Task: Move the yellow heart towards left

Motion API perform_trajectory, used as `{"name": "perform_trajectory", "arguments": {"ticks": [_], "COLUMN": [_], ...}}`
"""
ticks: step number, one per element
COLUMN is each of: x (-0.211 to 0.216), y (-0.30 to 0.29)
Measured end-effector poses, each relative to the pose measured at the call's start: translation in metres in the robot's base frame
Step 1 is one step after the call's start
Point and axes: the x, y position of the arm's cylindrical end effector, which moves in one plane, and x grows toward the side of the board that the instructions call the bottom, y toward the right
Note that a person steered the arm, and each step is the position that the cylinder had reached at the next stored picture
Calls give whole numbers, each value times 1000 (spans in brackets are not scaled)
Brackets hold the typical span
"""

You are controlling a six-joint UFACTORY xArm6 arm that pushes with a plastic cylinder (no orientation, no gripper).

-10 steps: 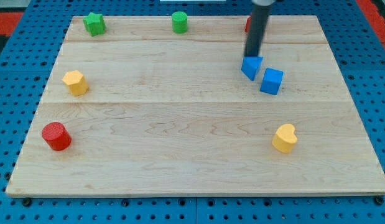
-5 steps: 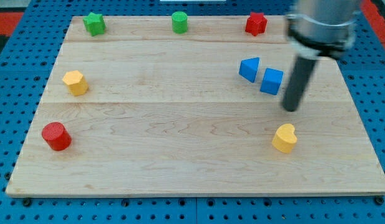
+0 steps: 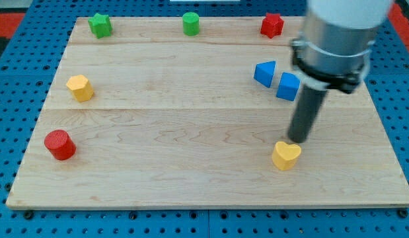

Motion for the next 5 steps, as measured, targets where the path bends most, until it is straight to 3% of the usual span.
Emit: {"name": "perform_trajectory", "arguments": {"ticks": [1,2,3,4,5], "x": [33,36,36,15,-46], "y": [-4,-67,-165,-162,-191]}}
